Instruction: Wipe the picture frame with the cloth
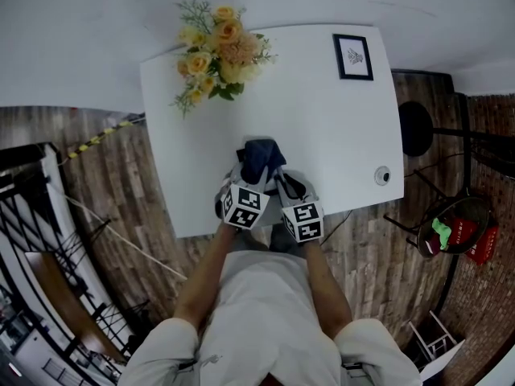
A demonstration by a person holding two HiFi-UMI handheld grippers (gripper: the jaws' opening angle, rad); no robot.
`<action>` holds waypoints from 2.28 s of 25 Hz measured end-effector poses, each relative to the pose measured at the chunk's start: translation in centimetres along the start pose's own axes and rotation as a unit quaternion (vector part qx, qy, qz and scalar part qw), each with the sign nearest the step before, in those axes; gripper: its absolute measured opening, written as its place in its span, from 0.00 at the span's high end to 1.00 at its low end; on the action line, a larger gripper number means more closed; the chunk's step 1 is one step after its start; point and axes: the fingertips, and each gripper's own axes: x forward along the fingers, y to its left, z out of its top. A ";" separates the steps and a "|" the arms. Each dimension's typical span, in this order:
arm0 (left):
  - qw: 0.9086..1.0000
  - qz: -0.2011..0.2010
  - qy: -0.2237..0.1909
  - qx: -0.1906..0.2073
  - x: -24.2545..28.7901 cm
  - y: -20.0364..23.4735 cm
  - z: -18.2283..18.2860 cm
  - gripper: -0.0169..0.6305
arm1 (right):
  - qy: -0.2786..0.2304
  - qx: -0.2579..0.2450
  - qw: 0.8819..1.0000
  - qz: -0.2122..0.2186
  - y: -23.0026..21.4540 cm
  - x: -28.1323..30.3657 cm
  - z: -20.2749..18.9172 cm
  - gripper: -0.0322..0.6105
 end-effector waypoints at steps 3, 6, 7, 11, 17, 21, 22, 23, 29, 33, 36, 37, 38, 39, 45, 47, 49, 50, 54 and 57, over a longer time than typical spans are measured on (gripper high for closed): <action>1.000 0.002 0.003 -0.001 -0.4 0.2 -0.4 0.84 | 0.000 0.002 1.000 -0.002 0.0 0.0 -0.1 0.84; 1.000 0.006 0.008 0.002 -0.9 0.5 -0.8 0.84 | 0.001 0.003 1.000 -0.004 0.0 0.0 -0.1 0.84; 1.000 0.007 0.010 0.004 -1.0 0.5 -0.9 0.84 | 0.001 0.004 1.000 -0.005 0.0 0.0 -0.1 0.84; 1.000 0.013 0.018 0.017 -1.7 0.8 -1.6 0.84 | 0.001 0.006 1.000 -0.010 0.0 0.0 -0.2 0.84; 0.998 0.017 0.027 0.050 -2.6 0.8 -2.2 0.84 | 0.002 0.009 1.000 -0.019 -0.1 0.1 -0.3 0.84; 0.998 0.019 0.031 0.047 -3.4 1.4 -3.0 0.84 | 0.002 0.012 1.000 -0.026 -0.1 0.1 -0.3 0.84; 0.998 0.020 0.032 0.047 -3.6 1.5 -3.2 0.84 | 0.002 0.013 1.000 -0.027 -0.1 0.1 -0.3 0.84; 0.998 0.020 0.033 0.048 -3.8 1.7 -3.4 0.84 | 0.002 0.013 0.999 -0.029 -0.1 0.1 -0.3 0.84; 0.997 0.027 0.046 0.048 -4.8 2.9 -4.8 0.84 | 0.000 0.017 0.999 -0.038 -0.1 0.1 -0.4 0.84; 0.997 0.027 0.049 0.052 -5.5 3.8 -5.6 0.84 | -0.004 0.018 0.999 -0.041 -0.2 0.1 -0.3 0.84; 0.997 0.030 0.049 0.057 -6.2 4.3 -5.8 0.84 | -0.009 0.011 0.999 -0.052 -0.6 -0.5 -0.1 0.84; 0.997 0.031 0.049 0.058 -6.4 4.5 -5.8 0.84 | -0.014 0.012 0.998 -0.057 -0.7 -0.9 0.1 0.84; 0.997 0.032 0.048 0.058 -6.7 4.6 -5.8 0.84 | -0.019 0.014 0.998 -0.060 -0.9 -1.2 0.3 0.84; 0.997 0.032 0.046 0.058 -7.0 4.8 -5.7 0.84 | -0.022 0.015 0.998 -0.062 -0.9 -1.5 0.4 0.84; 0.998 0.019 0.010 0.067 -8.8 4.2 -3.2 0.84 | -0.017 0.017 0.998 -0.059 -0.3 -2.6 -0.6 0.82; 0.997 0.009 -0.007 0.073 -9.2 3.6 -1.9 0.84 | -0.014 0.019 0.998 -0.057 0.0 -2.7 -1.1 0.82; 0.996 -0.004 -0.024 0.081 -9.4 2.6 -0.5 0.84 | -0.013 0.021 0.998 -0.055 0.3 -2.7 -1.5 0.82; 0.996 -0.012 -0.033 0.086 -9.4 2.1 0.1 0.84 | -0.013 0.021 0.998 -0.054 0.4 -2.7 -1.6 0.82; 0.992 -0.047 -0.059 0.101 -8.2 -0.2 2.1 0.84 | -0.004 0.019 0.998 -0.051 0.8 -2.6 -2.3 0.82; 0.989 -0.070 -0.068 0.110 -6.8 -2.0 3.0 0.84 | 0.000 0.021 0.999 -0.050 1.0 -2.5 -2.7 0.82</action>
